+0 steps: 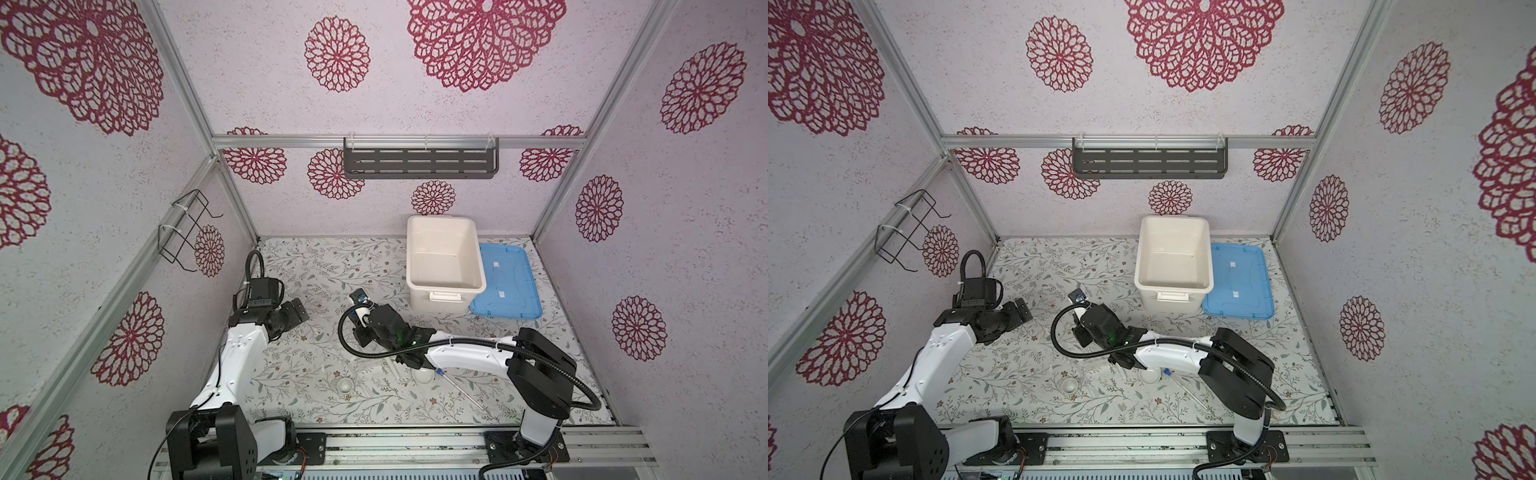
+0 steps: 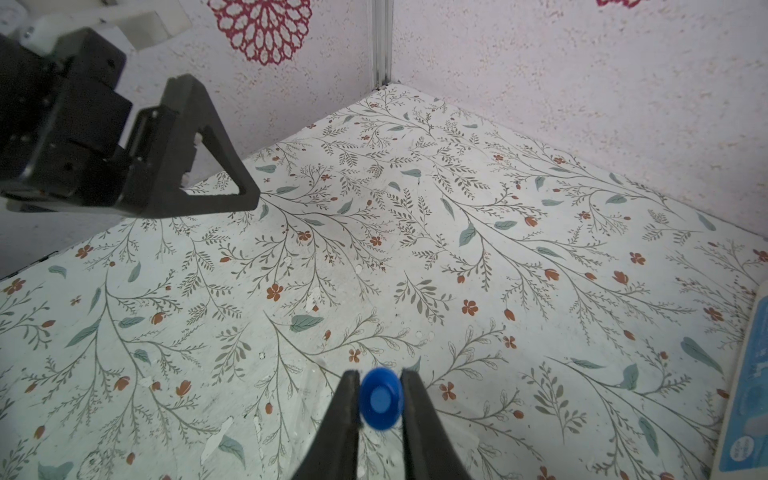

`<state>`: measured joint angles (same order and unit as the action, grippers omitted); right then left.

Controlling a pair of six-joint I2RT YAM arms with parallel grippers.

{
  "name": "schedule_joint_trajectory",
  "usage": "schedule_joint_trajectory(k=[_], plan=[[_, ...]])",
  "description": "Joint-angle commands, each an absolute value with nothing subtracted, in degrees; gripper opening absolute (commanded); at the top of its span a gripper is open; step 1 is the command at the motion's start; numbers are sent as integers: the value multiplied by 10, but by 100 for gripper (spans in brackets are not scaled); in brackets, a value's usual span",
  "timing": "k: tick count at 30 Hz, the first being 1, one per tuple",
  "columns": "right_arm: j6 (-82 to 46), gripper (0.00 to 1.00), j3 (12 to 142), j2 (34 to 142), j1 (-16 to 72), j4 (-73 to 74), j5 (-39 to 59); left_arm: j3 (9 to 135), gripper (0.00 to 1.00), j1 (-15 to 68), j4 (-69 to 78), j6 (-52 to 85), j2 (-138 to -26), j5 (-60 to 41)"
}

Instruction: Organize the chemistry lab equipment

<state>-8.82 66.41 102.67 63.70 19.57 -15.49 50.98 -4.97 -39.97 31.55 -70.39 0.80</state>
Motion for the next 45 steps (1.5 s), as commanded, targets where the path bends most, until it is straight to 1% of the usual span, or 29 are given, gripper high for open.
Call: schedule_joint_trajectory(k=[1, 8, 10, 25, 32, 45], plan=[[-80, 27, 678, 1027, 643, 191, -165, 513, 97, -47, -398, 316, -695, 16], [-79, 27, 681, 1025, 645, 189, -163, 513, 97, -47, -398, 316, -694, 14], [-78, 26, 683, 1027, 645, 187, -159, 512, 97, -47, -398, 316, -693, 15], [-81, 26, 705, 1040, 646, 175, -146, 512, 97, -47, -398, 315, -691, 15], [-83, 24, 711, 1044, 646, 172, -135, 513, 98, -47, -399, 315, -689, 14], [-88, 24, 720, 1049, 646, 164, -130, 513, 97, -47, -396, 315, -690, 10]])
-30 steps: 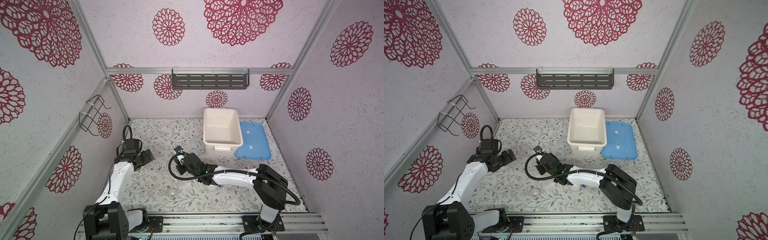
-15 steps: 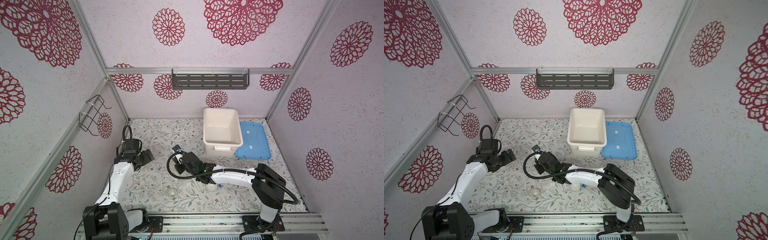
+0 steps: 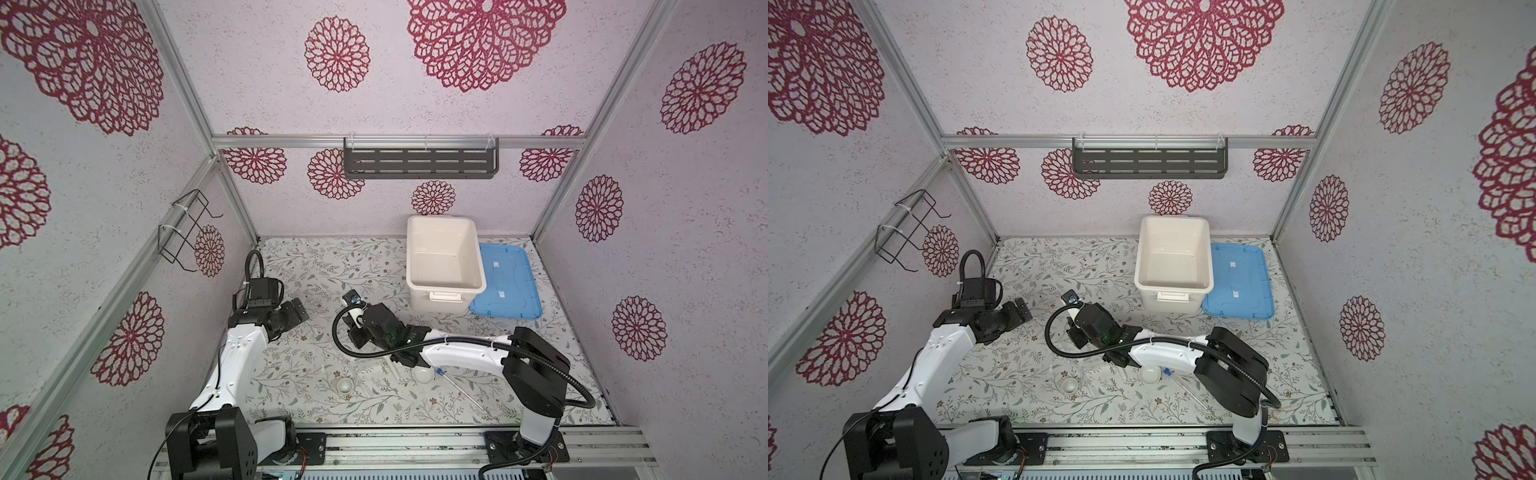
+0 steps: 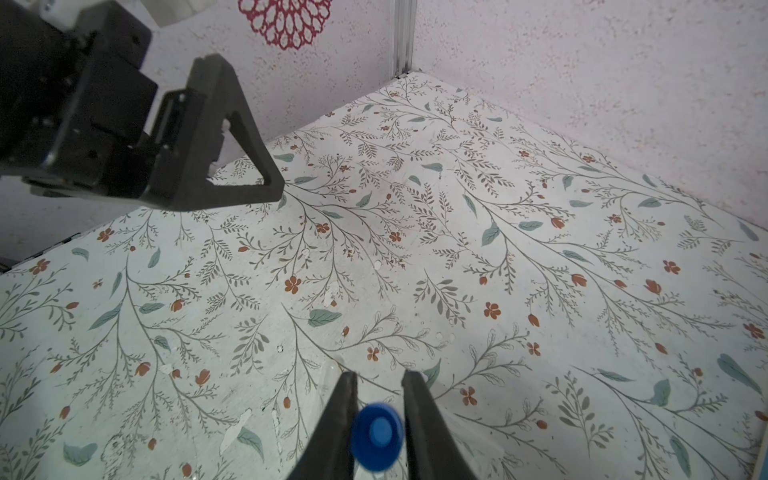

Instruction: Organize the chemistry lab equipment

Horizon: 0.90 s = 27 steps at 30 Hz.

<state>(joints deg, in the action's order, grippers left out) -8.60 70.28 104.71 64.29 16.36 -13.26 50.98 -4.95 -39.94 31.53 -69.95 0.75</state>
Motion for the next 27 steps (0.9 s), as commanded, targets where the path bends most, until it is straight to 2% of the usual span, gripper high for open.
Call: schedule_joint_trajectory(k=[1, 6, 19, 27], plan=[[-89, 24, 720, 1049, 646, 163, -130, 513, 97, -47, -396, 315, -690, 10], [-89, 25, 730, 1053, 646, 153, -135, 513, 97, -47, -396, 316, -690, 9], [-101, 41, 748, 1024, 644, 114, -153, 512, 97, -47, -395, 315, -690, 4], [-108, 38, 743, 1007, 634, 79, -117, 512, 97, -47, -395, 317, -689, 2]])
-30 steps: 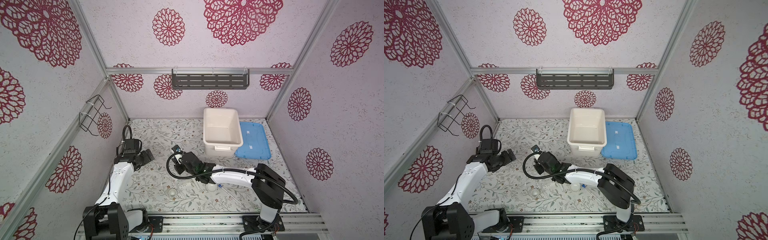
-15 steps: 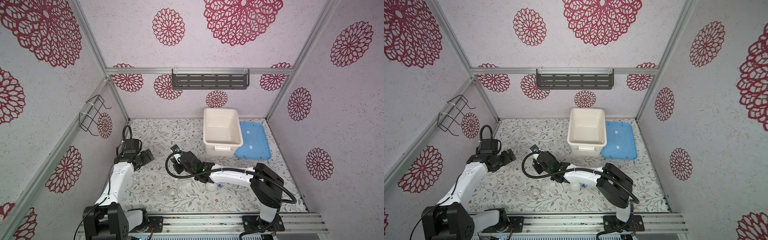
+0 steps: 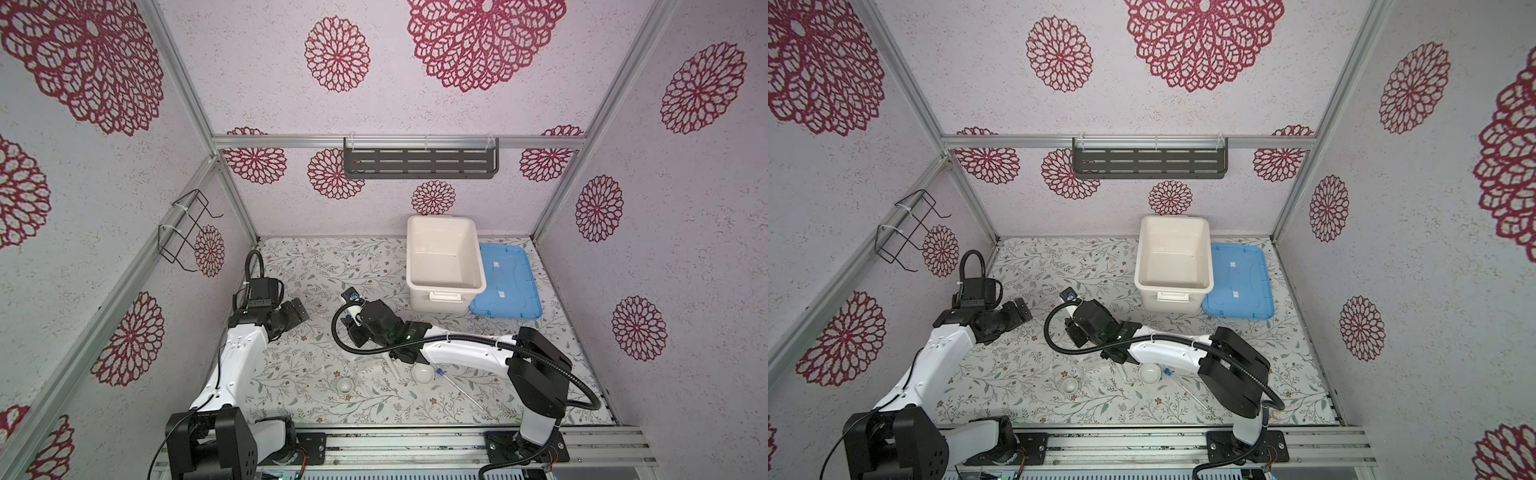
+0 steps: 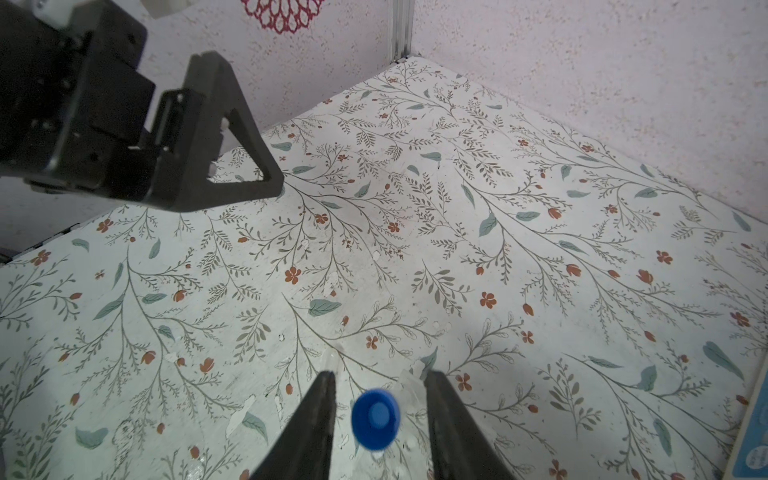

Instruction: Organize the chemistry lab equipment

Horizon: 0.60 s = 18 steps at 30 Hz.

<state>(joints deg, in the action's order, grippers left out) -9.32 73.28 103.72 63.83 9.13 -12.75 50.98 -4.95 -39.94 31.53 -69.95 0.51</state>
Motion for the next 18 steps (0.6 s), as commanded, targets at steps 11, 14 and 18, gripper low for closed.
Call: schedule_joint_trajectory(k=[11, 14, 18], plan=[[-114, 31, 728, 1013, 634, 96, -118, 512, 97, -47, -396, 316, -688, 2], [-106, 29, 740, 1022, 633, 91, -124, 512, 97, -47, -397, 316, -689, 2], [-103, 27, 751, 1034, 630, 90, -127, 512, 97, -47, -397, 316, -687, 4]])
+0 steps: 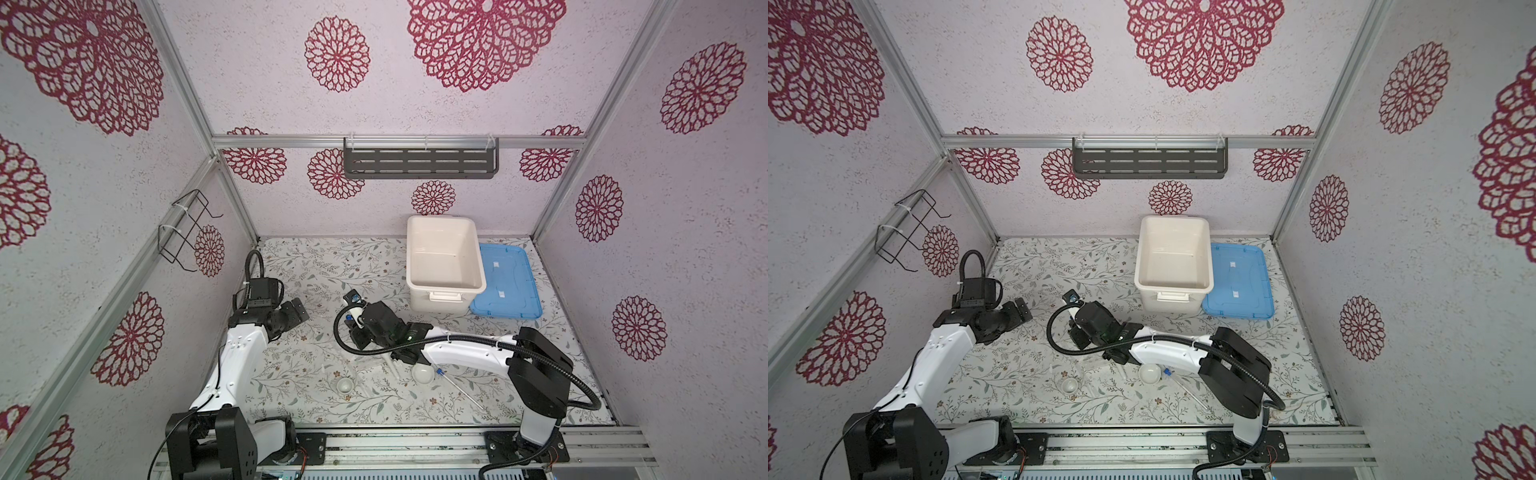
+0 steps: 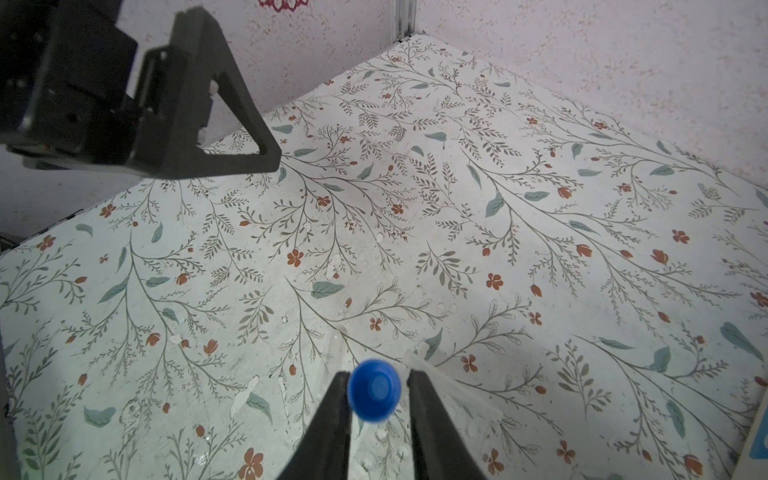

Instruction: Organize the chemistry lab equipment

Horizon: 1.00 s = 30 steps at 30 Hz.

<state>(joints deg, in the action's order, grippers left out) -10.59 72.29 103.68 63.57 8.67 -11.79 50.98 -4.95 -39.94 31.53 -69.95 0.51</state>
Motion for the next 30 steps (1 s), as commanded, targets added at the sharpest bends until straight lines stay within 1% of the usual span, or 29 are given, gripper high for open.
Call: schedule_joint_trajectory(k=[1, 21, 22, 25, 30], plan=[[-103, 27, 753, 1037, 630, 91, -126, 512, 97, -47, -398, 316, -687, 3], [-90, 25, 786, 1066, 623, 84, -122, 512, 97, -47, -398, 315, -687, 2], [-91, 26, 787, 1066, 623, 84, -121, 512, 97, -46, -398, 315, -687, 2], [-92, 33, 790, 1057, 623, 83, -122, 512, 97, -47, -398, 314, -686, 3], [-99, 38, 784, 1025, 623, 84, -124, 512, 97, -47, -397, 315, -686, 1]])
